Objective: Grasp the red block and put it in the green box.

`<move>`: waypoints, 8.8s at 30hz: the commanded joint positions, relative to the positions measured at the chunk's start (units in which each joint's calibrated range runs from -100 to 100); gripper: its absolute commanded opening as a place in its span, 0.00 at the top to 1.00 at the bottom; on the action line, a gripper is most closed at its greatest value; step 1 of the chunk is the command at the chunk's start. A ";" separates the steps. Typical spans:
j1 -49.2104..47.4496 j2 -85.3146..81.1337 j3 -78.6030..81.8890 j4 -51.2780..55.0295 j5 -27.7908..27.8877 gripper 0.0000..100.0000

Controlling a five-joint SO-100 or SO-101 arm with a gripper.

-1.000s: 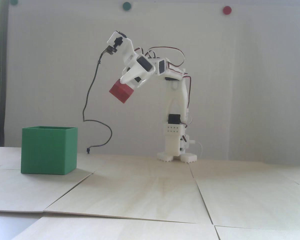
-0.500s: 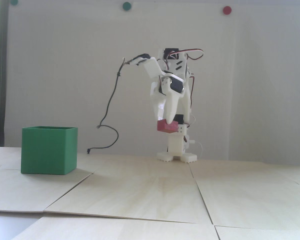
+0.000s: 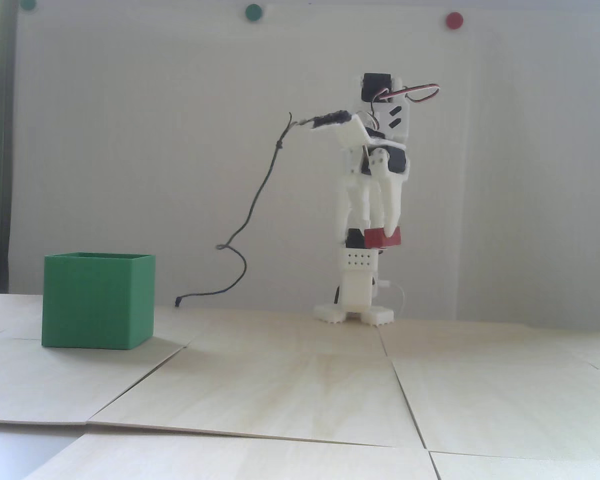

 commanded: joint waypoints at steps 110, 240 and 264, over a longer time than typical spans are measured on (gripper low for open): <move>43.83 14.87 -23.87 -45.62 -6.41 0.91; -8.76 -100.33 117.92 -10.29 18.52 0.98; 2.82 -100.25 117.92 -10.29 17.95 0.98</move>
